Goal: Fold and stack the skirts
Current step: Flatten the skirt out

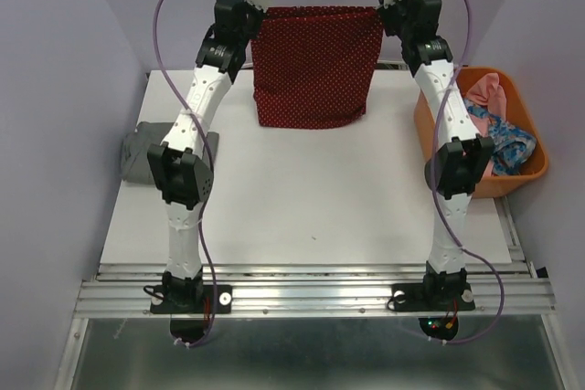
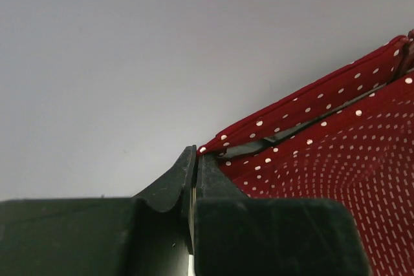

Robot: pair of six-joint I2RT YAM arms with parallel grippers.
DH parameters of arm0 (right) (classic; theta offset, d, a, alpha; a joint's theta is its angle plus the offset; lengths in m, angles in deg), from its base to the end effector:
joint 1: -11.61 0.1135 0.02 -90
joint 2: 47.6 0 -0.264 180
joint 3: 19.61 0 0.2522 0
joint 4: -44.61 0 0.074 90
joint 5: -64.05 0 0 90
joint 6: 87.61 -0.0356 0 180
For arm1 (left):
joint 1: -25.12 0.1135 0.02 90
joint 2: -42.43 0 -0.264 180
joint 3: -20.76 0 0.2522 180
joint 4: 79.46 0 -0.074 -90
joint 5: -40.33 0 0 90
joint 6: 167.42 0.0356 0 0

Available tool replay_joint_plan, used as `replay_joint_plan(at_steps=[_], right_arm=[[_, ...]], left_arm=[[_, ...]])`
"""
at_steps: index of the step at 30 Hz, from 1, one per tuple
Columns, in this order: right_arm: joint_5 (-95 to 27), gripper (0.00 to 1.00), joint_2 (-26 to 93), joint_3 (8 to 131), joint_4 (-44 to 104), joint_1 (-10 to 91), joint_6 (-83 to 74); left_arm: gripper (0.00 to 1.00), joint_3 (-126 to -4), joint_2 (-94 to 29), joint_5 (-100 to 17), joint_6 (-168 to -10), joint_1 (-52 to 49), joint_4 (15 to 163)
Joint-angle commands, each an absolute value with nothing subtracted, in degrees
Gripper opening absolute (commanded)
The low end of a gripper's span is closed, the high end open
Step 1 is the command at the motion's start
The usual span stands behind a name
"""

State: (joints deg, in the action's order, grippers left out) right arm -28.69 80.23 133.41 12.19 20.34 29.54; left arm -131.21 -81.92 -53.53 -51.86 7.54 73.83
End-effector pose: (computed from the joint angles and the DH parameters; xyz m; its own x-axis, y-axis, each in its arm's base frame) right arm 0.5126 0.0804 0.4156 -0.0201 -0.4642 -0.8855 -0.2334 0.8634 -0.4473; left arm 0.4792 -0.1493 0.4501 0.1160 0.4148 -0.9025 0.2074 0.8785 0.4304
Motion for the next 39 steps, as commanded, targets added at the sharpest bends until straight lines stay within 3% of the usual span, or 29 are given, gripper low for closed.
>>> replay_joint_plan(at_steps=[1,5,9,12,13,14,15,16,17,18,23,25,28,32,39], right_arm=[[-23.7,0.01,68.6,133.8,25.3,18.4,26.6],[-32.9,0.01,59.8,120.3,26.1,18.4,27.3],[-38.1,0.01,50.2,99.5,25.2,18.4,32.4],[-44.6,0.03,43.1,83.3,19.4,18.4,39.1],[-47.3,0.10,41.5,79.8,15.6,18.4,41.6],[-49.6,0.32,40.0,73.9,11.7,18.4,43.7],[-54.0,0.47,37.2,71.3,3.1,18.4,48.7],[-56.1,0.65,35.9,69.1,-1.2,18.4,50.3],[-57.9,0.81,34.6,64.7,-4.0,18.4,52.0],[-58.9,0.83,33.2,63.0,-8.9,18.4,53.5],[-63.3,0.84,27.9,61.1,-15.8,18.4,51.8],[-62.3,0.81,28.7,62.0,-11.4,18.4,46.7],[-60.1,0.77,34.6,65.8,-5.1,18.4,40.6],[-57.8,0.70,48.3,77.8,-2.6,18.9,32.4],[-54.0,0.60,69.7,96.9,-2.8,24.5,24.3]], left_arm=[[0.00,-127.5,-67.3,-58.7,-50.7,10.2,88.3],[0.00,-114.5,-58.1,-52.7,-50.4,11.6,91.4],[0.00,-90.4,-46.1,-40.6,-44.2,11.3,89.4],[0.12,-73.2,-38.6,-30.9,-37.5,10.1,83.6],[0.19,-69.6,-36.7,-28.8,-35.3,9.7,80.9],[0.30,-66.4,-35.3,-26.6,-32.7,9.3,77.4],[0.53,-60.5,-31.9,-23.9,-28.4,8.0,71.2],[0.59,-57.5,-30.1,-22.9,-27.5,7.3,69.1],[0.76,-55.3,-28.3,-21.2,-26.6,6.7,64.3],[0.98,-51.8,-26.6,-19.5,-23.6,6.1,61.7],[0.98,-49.1,-18.0,-15.0,-25.8,4.2,55.2],[0.98,-51.0,-18.3,-17.7,-32.6,4.2,58.0],[0.96,-55.5,-21.9,-18.7,-39.9,6.0,61.7],[0.82,-60.2,-29.4,-24.3,-50.7,8.6,68.0],[0.67,-70.7,-47.6,-31.6,-61.9,14.0,70.5]])
